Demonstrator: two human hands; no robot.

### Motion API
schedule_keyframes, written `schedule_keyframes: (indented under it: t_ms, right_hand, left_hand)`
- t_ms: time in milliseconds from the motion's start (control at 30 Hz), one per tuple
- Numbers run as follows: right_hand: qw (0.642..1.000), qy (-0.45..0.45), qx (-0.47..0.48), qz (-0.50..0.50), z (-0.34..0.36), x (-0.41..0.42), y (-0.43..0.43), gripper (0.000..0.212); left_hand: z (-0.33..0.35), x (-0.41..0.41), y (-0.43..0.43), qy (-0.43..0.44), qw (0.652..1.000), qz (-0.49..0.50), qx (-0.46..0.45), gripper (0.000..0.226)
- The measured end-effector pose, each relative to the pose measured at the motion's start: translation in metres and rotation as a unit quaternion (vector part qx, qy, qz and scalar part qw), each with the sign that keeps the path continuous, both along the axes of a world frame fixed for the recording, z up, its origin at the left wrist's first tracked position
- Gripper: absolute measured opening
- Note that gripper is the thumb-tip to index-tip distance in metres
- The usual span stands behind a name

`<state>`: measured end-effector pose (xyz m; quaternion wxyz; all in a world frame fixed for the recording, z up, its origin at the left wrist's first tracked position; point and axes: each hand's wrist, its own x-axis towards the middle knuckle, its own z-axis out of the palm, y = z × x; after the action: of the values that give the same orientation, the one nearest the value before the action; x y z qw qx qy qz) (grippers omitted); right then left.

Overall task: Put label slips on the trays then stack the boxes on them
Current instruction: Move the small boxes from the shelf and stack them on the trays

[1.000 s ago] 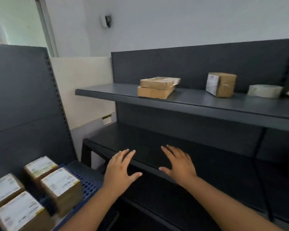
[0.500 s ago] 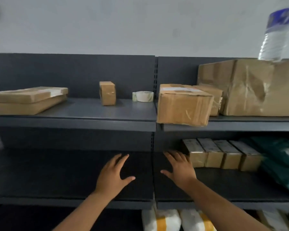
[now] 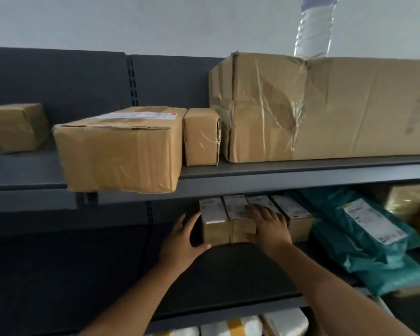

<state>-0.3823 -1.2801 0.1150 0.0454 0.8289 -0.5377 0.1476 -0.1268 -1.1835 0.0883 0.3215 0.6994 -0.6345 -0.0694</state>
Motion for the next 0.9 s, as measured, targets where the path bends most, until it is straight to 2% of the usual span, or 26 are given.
schedule_keyframes:
  t_ms: [167,367,667,900]
  right_hand:
    - [0.999,0.032,0.009,0.028,-0.006,-0.004,-0.032,0.09]
    - [0.996,0.06,-0.005,0.06,-0.011,-0.001,-0.049,0.078]
    - [0.995,0.06,-0.028,0.069,-0.01,-0.002,-0.038,0.076]
    - [0.99,0.067,-0.067,0.104,0.01,0.024,-0.009,0.076]
  left_hand:
    - [-0.005,-0.033,-0.039,0.024,1.0,0.01,0.012,0.091]
    - [-0.015,-0.041,-0.057,0.025,0.998,0.049,0.022,0.079]
    - [-0.014,-0.037,-0.04,0.052,0.997,0.041,-0.024,0.074]
    - [-0.001,-0.005,0.005,0.074,0.992,0.058,-0.082,0.073]
